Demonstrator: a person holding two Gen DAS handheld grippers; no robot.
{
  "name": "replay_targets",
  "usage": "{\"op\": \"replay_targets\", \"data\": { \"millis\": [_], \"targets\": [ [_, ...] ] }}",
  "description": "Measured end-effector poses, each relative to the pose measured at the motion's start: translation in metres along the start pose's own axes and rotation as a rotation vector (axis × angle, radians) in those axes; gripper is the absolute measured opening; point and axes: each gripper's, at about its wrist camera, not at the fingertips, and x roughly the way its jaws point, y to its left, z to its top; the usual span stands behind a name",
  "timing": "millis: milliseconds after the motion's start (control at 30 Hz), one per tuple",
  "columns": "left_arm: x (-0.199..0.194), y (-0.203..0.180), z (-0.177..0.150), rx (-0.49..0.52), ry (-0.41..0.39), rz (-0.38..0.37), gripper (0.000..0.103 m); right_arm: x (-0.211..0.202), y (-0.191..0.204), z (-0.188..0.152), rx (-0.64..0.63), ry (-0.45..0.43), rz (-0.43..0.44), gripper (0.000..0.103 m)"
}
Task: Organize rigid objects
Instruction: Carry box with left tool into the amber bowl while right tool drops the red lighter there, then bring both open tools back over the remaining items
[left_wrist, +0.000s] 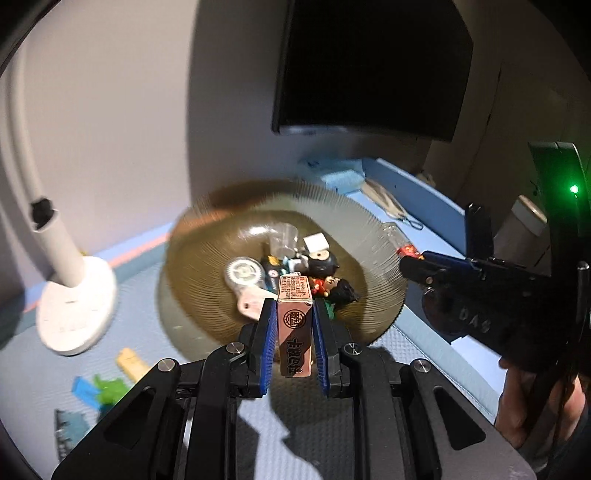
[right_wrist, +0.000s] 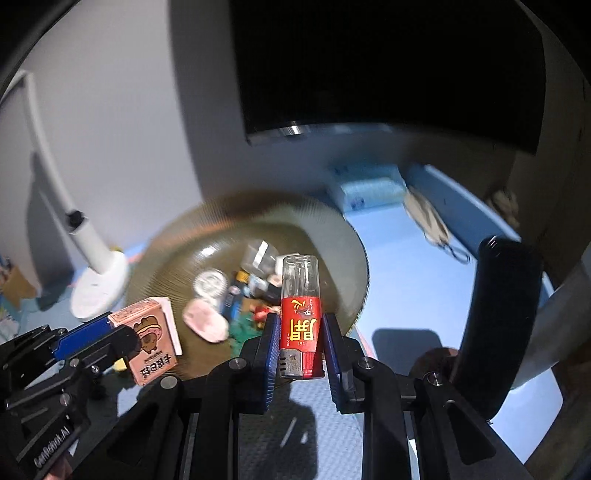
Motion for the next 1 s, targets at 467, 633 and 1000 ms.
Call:
{"op": "replay_targets", "data": {
  "millis": [467, 633, 1000],
  "targets": [
    [-0.08, 0.061, -0.035, -0.14, -0.155, 0.157, 0.075, -0.012, -0.023, -0.014, 0.106, -0.005, 0.153, 0.056],
    [-0.142, 0.11, -0.079, -0.27, -0.198, 0.3, 0.075, -0.04, 0.024, -0.025, 0.013, -0.008, 0.281, 0.062],
    [-0.157, 0.18, -0.184, -0.355, -0.057, 0.611, 0.083, -0.02, 0.169, -0.122, -0.312, 0.097, 0.42, 0.064]
  ]
}}
